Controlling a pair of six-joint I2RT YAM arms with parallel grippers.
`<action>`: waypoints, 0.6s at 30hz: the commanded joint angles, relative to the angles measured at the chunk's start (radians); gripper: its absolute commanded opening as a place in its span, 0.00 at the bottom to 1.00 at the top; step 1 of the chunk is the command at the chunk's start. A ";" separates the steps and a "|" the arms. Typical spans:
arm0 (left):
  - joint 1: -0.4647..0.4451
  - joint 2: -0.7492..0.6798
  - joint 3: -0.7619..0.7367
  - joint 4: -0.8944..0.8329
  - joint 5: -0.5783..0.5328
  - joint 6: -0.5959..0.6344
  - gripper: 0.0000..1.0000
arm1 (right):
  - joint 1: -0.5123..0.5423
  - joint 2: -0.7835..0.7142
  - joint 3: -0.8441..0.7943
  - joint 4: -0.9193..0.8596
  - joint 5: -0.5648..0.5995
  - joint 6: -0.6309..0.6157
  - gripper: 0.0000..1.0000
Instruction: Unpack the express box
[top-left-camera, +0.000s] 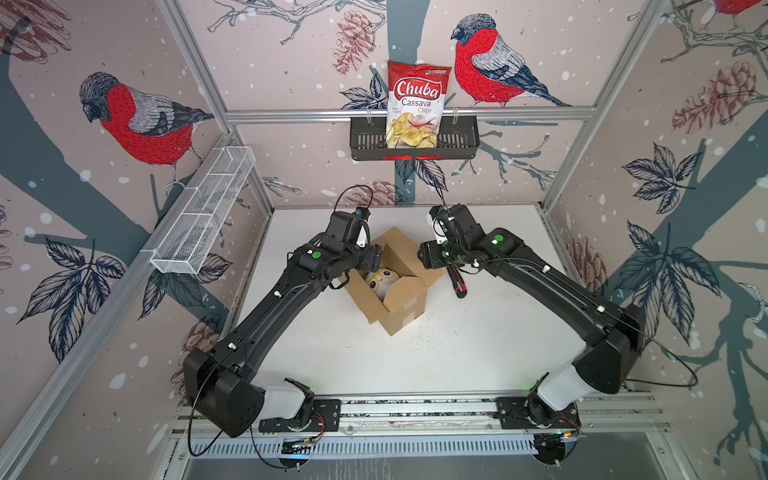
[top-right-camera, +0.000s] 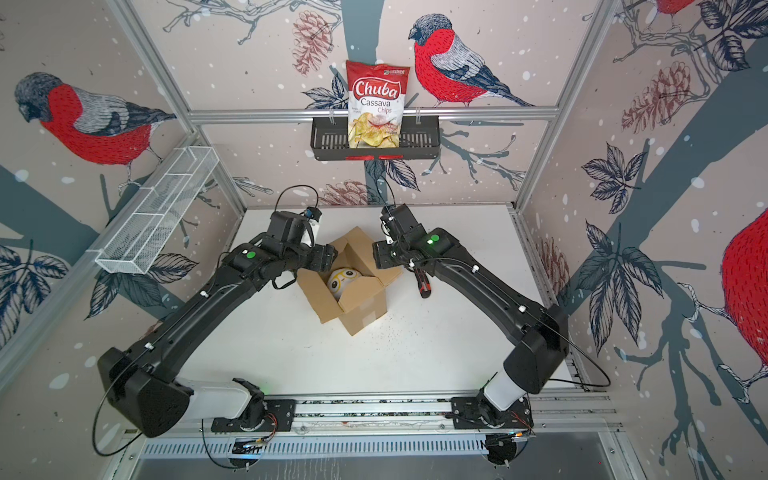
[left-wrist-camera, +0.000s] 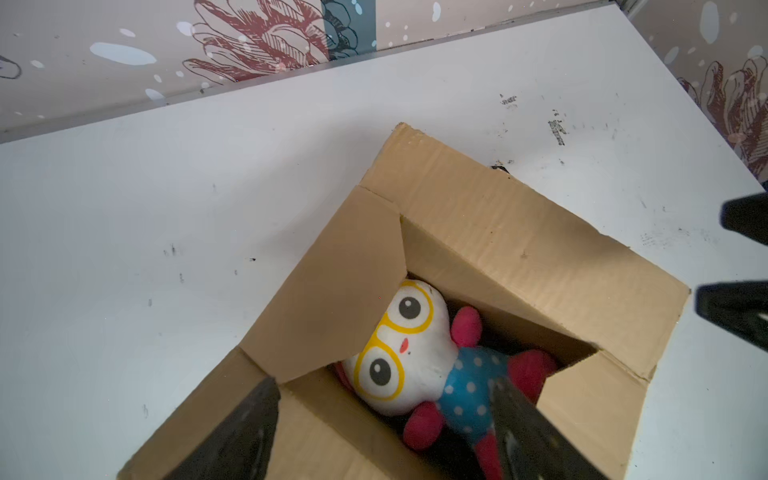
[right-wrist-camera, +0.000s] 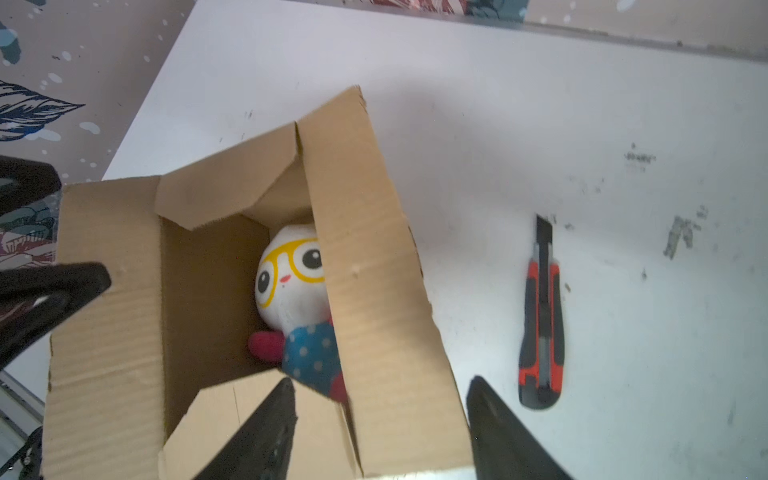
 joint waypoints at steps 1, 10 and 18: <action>-0.011 0.024 0.019 -0.065 0.003 0.057 0.83 | 0.003 -0.085 -0.106 0.023 0.028 0.171 0.64; -0.045 0.103 0.014 -0.104 -0.174 0.122 0.96 | 0.030 -0.289 -0.378 0.196 -0.019 0.391 0.65; -0.047 0.206 0.075 -0.112 -0.353 0.119 0.95 | 0.045 -0.265 -0.384 0.223 -0.066 0.420 0.65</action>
